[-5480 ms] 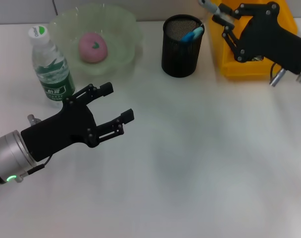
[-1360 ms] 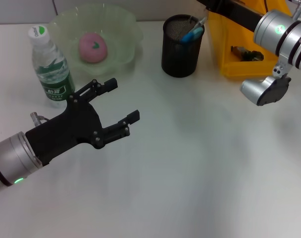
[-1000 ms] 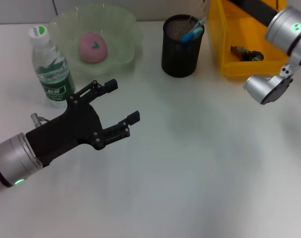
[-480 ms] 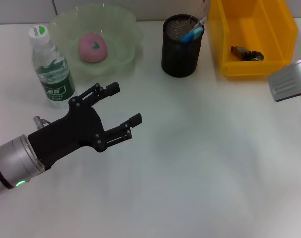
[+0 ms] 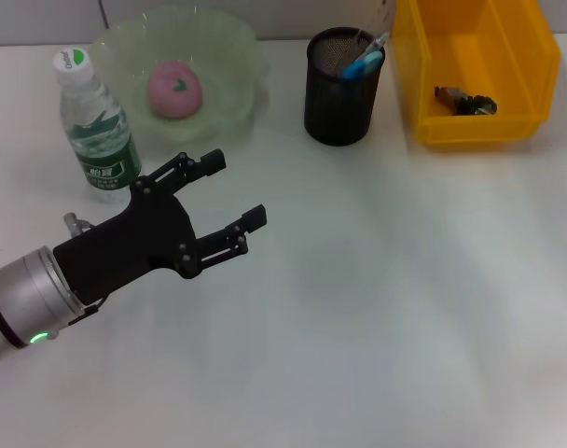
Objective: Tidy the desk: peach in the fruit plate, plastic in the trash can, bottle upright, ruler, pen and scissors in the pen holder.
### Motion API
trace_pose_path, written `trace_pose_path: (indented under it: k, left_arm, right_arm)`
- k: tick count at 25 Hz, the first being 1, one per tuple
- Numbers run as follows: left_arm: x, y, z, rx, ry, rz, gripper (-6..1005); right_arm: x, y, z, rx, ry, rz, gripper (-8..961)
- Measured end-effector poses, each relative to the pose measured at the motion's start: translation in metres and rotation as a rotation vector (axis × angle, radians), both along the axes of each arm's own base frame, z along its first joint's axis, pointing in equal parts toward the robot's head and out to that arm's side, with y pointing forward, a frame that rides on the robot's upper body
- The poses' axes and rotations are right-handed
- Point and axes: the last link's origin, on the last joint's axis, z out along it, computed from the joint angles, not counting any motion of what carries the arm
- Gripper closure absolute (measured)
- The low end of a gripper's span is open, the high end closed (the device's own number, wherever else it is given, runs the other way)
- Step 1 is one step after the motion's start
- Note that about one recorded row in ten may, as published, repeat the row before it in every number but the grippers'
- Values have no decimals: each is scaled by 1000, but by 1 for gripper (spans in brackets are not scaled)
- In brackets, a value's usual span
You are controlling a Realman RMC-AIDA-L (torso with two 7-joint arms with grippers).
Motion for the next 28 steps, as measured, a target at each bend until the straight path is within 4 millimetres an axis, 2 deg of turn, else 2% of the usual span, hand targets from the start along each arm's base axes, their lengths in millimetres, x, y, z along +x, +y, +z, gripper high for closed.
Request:
trace_pose_path:
  k: [1,2,3,4,5,9,11,12,13,14,17,18,19,23,27,28]
  left_arm:
    - [0,0,-1,-1,0,1,172]
    - [0,0,-1,-1,0,1,172]
    - [1,1,-2,-3,3,0,172]
    - [1,1,-2,-3,3,0,172]
    - [1,1,-2,-4,5,0,172]
    - [1,0,-3,-11,9,-1,171]
    - [0,-1,-4,-17,8,1,171]
    - [0,-2,-5,-20,8,2,171]
    - [-1,-3,-5,-23,7,4,171]
    - [-1,-3,-5,-23,7,4,171]
    - [-1,-6,-6,-41,5,3,172]
    - [-1,-8,-8,-71,1,11,172]
    - [-1,-9,-8,-82,-1,13,172]
    - [-2,-10,-9,-118,-5,25,172]
    - [-3,-11,-10,-138,7,24,170]
    - [-3,-11,-11,-175,30,9,169]
  right_arm:
    - [1,3,2,-95,159,16,371]
    - [1,3,2,-95,159,16,366]
    - [1,5,4,-162,276,32,362]
    - [1,5,4,-162,276,32,357]
    - [1,4,5,-232,402,57,352]
    - [1,1,3,-343,541,94,334]
    - [0,-5,-5,-502,652,121,324]
    - [0,-5,-5,-502,652,121,320]
    - [1,-11,-11,-634,724,125,315]
    - [1,-11,-11,-634,724,125,305]
    - [2,-20,-22,-830,787,110,274]
    - [0,-27,-32,-956,783,93,264]
    - [0,-27,-32,-956,783,93,254]
    - [0,-46,-50,-1196,736,40,213]
    - [8,-74,-59,-1377,621,17,193]
    - [16,-87,-62,-1444,556,-9,194]
